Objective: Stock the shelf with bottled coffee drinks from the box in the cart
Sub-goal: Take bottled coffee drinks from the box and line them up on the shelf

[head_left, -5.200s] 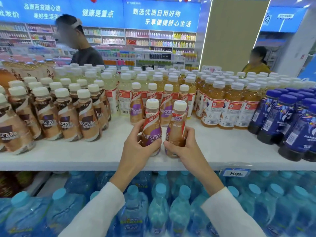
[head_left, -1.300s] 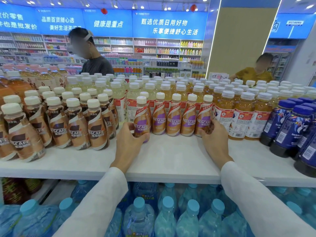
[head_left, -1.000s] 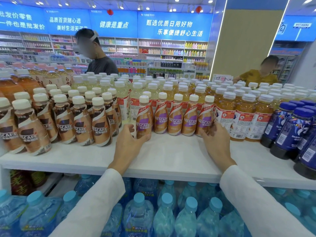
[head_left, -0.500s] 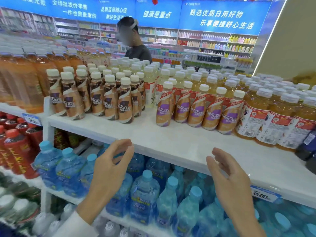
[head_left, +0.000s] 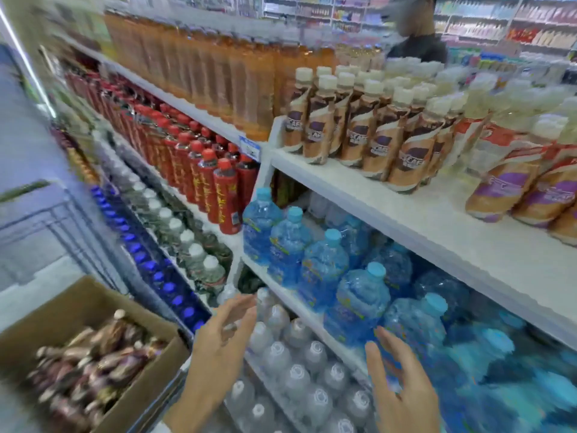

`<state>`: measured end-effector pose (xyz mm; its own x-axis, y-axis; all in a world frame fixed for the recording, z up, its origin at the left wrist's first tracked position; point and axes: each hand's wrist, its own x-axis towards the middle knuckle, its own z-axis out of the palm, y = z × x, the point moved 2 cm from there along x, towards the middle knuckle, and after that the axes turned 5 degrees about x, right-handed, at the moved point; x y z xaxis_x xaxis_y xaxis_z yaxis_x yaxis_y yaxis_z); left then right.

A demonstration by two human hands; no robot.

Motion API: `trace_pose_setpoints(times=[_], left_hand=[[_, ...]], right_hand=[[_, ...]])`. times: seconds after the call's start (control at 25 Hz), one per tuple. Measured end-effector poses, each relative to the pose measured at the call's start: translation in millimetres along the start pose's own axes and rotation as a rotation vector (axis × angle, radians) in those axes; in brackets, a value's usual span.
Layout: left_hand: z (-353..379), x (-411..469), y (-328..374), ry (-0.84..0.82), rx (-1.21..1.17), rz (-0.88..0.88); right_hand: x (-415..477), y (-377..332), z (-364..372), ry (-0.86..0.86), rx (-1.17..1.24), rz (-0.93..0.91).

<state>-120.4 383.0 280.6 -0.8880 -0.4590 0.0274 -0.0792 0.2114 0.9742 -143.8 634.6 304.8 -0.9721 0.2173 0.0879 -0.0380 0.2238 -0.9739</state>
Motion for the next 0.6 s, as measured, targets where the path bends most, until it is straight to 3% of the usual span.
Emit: trace_pose_setpoints(times=[0.28, 0.36, 0.48, 0.6], left_hand=[[-147.1, -27.1, -113.6, 0.252, 0.043, -0.315], [-184.7, -34.4, -144.4, 0.330, 0.049, -0.382], [-232.1, -42.5, -183.5, 0.366, 0.069, -0.524], [-267.2, -42.0, -216.3, 0.412, 0.067, -0.595]], right_hand=[[-54.8, 40.0, 165.6, -0.349, -0.240, 0.192], [-69.5, 51.9, 206.4, -0.357, -0.267, 0.234], [-93.4, 71.0, 264.0, -0.554, -0.307, 0.315], [-103.2, 79.0, 312.9, -0.645, -0.298, 0.388]])
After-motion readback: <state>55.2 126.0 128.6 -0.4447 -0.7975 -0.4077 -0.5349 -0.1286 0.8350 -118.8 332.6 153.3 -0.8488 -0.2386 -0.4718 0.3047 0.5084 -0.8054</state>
